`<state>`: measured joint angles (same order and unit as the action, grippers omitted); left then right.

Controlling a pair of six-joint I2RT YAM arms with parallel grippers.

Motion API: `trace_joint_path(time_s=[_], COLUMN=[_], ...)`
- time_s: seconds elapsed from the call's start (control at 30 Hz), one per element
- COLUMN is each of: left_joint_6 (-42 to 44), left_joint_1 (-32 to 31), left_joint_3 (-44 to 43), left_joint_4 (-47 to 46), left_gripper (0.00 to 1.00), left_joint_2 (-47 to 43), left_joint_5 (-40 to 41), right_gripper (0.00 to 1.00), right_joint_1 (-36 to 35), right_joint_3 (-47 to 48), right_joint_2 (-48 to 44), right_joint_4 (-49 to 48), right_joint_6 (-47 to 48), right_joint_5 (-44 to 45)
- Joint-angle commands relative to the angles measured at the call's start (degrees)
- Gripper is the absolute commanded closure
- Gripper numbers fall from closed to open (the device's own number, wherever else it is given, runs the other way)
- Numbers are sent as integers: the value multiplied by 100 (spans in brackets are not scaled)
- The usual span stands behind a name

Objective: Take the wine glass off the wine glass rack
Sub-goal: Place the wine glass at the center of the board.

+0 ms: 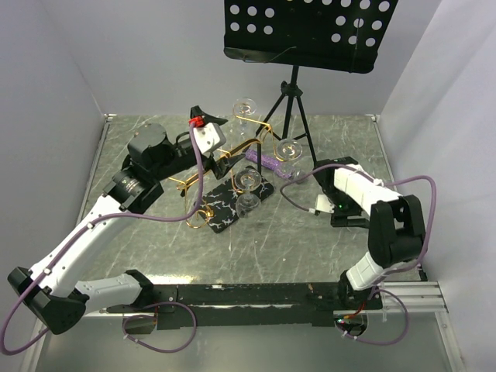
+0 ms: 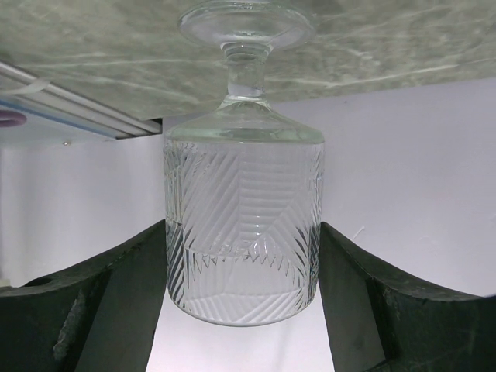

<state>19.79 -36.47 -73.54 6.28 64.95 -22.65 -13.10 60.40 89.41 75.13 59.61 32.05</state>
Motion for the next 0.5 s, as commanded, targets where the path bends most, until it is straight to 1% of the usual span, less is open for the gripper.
trace_joint_path(time_s=[0.0, 0.2, 0.4, 0.47], left_joint_6=[-116, -151, -204, -204], left_joint_1=[70, 122, 158, 158], left_joint_3=[24, 41, 85, 103], left_joint_4=[-259, -303, -329, -365], left_gripper=[1, 1, 0, 0], left_joint_2=[-219, -219, -228, -228], left_joint_5=[-64, -81, -151, -151], right_gripper=[100, 100, 100, 97], right_joint_1=[18, 10, 10, 10], right_joint_3=[244, 191, 95, 77], right_joint_2=[296, 630, 622, 604], right_joint_4=[881, 845, 766, 731], right_joint_6=[-64, -459, -556, -574], right_joint_5=[495, 486, 416, 372])
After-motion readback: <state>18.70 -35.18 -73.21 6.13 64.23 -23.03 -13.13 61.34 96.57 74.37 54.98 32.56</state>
